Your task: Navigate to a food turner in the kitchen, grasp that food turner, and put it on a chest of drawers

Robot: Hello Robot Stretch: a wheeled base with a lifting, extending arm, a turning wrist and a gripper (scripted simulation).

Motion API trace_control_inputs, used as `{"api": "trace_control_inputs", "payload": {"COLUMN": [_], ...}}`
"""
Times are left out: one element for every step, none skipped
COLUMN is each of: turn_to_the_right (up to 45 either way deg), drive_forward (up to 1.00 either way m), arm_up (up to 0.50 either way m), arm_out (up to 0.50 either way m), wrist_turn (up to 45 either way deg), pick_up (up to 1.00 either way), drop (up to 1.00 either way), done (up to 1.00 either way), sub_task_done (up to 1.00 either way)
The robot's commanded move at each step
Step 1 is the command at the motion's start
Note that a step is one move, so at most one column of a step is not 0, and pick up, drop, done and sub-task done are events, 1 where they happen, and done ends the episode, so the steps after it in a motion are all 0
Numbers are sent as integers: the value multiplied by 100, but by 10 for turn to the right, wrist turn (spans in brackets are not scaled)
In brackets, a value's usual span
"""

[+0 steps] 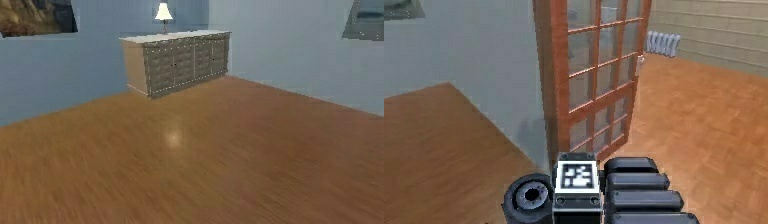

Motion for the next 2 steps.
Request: {"api": "trace_control_inputs", "payload": {"turn_to_the_right": [60,0], "drive_forward": [0,100], "arm_up": [0,0], "arm_out": [0,0], "wrist_turn": [0,0], "pick_up": [0,0], "drop": [0,0], "done": [0,0], "sub_task_done": [0,0]}}
